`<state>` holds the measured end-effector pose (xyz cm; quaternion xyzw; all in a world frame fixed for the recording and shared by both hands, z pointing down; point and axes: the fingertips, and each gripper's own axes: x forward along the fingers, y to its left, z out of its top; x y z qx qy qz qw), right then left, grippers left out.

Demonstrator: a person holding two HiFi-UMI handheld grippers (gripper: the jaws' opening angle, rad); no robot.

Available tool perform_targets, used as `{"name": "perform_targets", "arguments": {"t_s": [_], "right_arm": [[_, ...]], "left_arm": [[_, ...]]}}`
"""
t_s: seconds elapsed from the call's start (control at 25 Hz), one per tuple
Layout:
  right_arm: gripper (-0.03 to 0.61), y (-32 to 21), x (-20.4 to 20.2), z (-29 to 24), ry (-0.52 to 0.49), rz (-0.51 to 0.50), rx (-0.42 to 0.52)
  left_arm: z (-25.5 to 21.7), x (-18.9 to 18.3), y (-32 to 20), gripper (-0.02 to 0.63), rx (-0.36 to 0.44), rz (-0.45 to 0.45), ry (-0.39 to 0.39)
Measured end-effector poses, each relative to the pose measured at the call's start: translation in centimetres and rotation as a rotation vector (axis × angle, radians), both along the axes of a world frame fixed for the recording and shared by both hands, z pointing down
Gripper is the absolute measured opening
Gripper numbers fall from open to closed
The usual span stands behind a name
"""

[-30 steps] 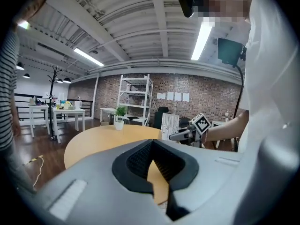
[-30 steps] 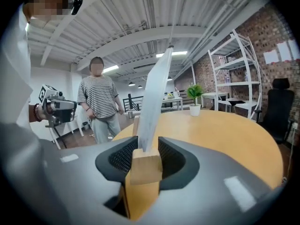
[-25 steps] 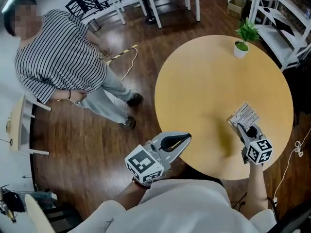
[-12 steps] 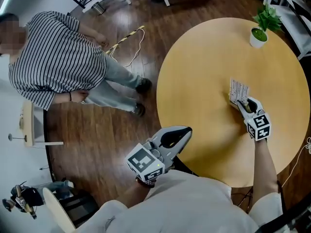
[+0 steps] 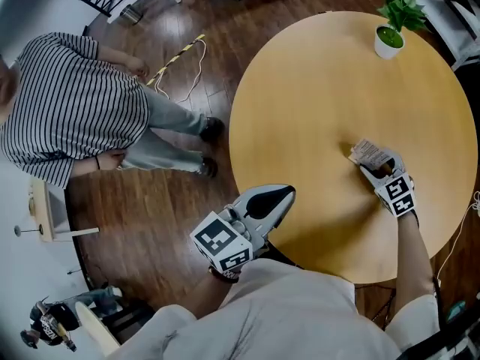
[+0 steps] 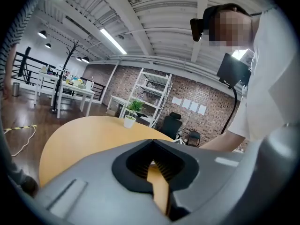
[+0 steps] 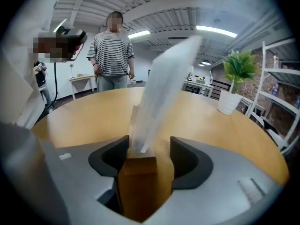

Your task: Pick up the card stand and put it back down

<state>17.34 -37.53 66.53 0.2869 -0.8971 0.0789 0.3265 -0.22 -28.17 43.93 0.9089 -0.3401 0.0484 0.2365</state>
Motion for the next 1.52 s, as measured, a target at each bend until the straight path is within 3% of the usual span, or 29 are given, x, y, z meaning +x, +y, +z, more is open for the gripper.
{"name": "perform_targets", "arguments": {"t_s": [0.08, 0.24, 0.4, 0.48, 0.64, 0.76, 0.88, 1.04, 1.16, 1.28, 1.52], "right_arm": [[0.321, 0.3, 1.4, 0.0, -0.012, 0.06, -0.017], [0.334, 2.2, 5.4, -0.5, -0.061, 0.195, -0.047], [0.357, 5.7, 7.7, -4.5, -0.276, 0.433, -0.049], [0.388, 8.8, 6.8, -7.1, -0.382, 0.477, -0.02], [0.405, 16.9, 4.1, -13.6, -0.489, 0.493, 0.087], [0.405, 24.0, 1.9, -20.6, -0.573, 0.512, 0.172], [0.403, 32.5, -0.1, -26.1, -0.615, 0.586, 0.257], [0.381, 41.1, -3.5, -27.8, -0.668, 0.696, 0.283], [0.374, 46.1, -5.1, -28.9, -0.658, 0.716, 0.285], [0.373, 49.2, -5.9, -31.4, -0.674, 0.714, 0.329], [0.373, 54.1, -11.2, -34.3, -0.672, 0.578, 0.386]], "left_arm": [[-0.3, 0.1, 0.5, -0.006, 0.004, -0.006, 0.003], [-1.1, 0.6, 2.4, -0.006, 0.019, -0.035, 0.016], [-1.8, -0.5, 6.0, -0.006, 0.026, -0.084, 0.023], [-1.4, -1.4, 8.0, -0.006, 0.025, -0.086, 0.04], [-0.9, -3.0, 12.5, -0.006, 0.064, -0.025, 0.06], [-2.4, -4.9, 17.7, -0.006, 0.069, -0.023, 0.117], [-2.6, -5.9, 25.4, -0.006, 0.055, 0.084, 0.148], [-1.8, -9.6, 32.5, -0.006, 0.04, 0.173, 0.156], [-3.0, -12.2, 36.5, -0.006, 0.034, 0.174, 0.179], [-4.8, -13.4, 39.0, -0.006, 0.085, 0.187, 0.164], [-8.4, -14.4, 42.7, -0.006, 0.192, 0.172, 0.181]]}}
